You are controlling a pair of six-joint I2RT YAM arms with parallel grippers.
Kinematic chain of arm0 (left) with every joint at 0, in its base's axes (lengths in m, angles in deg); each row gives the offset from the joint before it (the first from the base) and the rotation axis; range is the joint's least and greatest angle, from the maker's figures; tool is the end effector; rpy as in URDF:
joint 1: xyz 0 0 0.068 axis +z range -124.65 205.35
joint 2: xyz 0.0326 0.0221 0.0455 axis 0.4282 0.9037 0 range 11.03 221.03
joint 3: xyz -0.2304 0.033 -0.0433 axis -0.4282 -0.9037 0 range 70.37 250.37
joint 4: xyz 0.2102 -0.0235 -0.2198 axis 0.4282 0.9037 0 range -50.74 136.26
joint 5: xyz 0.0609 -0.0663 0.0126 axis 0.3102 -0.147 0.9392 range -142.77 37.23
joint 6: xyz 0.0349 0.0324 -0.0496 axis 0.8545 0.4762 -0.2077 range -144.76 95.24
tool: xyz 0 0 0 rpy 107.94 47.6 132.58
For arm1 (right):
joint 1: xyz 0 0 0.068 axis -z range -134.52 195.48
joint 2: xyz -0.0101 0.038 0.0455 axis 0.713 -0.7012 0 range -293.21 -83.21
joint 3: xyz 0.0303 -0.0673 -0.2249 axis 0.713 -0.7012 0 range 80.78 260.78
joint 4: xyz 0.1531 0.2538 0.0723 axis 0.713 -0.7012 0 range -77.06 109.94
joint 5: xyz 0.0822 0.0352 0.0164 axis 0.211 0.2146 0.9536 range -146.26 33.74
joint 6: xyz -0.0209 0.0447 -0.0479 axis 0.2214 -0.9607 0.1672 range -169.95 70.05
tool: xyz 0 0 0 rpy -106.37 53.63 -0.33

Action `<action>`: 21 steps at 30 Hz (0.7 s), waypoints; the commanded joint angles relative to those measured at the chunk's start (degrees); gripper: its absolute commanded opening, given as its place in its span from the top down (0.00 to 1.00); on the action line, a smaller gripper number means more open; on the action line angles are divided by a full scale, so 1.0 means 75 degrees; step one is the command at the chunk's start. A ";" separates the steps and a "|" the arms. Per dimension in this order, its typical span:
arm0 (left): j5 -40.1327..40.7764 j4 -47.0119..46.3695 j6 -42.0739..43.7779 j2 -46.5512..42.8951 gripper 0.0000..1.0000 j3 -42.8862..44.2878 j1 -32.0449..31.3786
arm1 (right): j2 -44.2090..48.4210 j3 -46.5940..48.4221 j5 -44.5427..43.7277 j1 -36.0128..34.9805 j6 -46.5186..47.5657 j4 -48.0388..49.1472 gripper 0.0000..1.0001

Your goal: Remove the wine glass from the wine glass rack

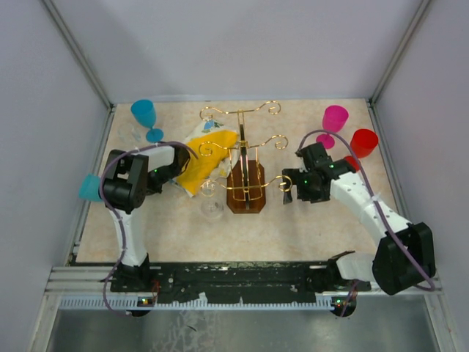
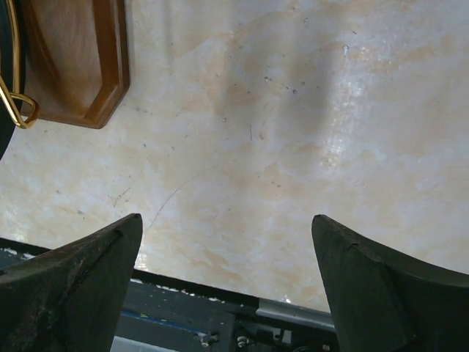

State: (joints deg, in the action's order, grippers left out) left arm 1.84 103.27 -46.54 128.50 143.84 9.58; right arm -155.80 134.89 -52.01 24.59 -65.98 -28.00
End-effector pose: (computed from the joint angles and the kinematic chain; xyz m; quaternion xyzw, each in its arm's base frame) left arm 0.3421 -0.0495 0.0544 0.0257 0.8802 0.4737 0.0142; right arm 0.2780 0.1105 0.1757 -0.0490 0.9770 0.0990 0.1822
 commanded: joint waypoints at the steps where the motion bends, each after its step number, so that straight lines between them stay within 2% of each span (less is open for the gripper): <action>1: -0.0440 -0.0446 0.0108 0.0361 1.00 0.0260 -0.0241 | 0.0699 0.0355 -0.0525 0.0067 -0.0321 -0.0488 0.01; 8: -0.0818 -0.0626 0.0087 0.0454 0.97 0.0378 -0.0566 | 0.1207 0.0669 -0.0857 0.0323 -0.0345 -0.1179 0.01; 21: -0.1527 -0.0970 -0.0234 0.0543 0.97 0.0274 -0.1108 | 0.1805 0.2229 -0.1665 0.0395 -0.0291 -0.2310 0.01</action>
State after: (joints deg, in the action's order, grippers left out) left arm -1.98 101.78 -45.58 131.15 145.68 2.85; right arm -144.13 146.95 -61.58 27.06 -68.19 -42.34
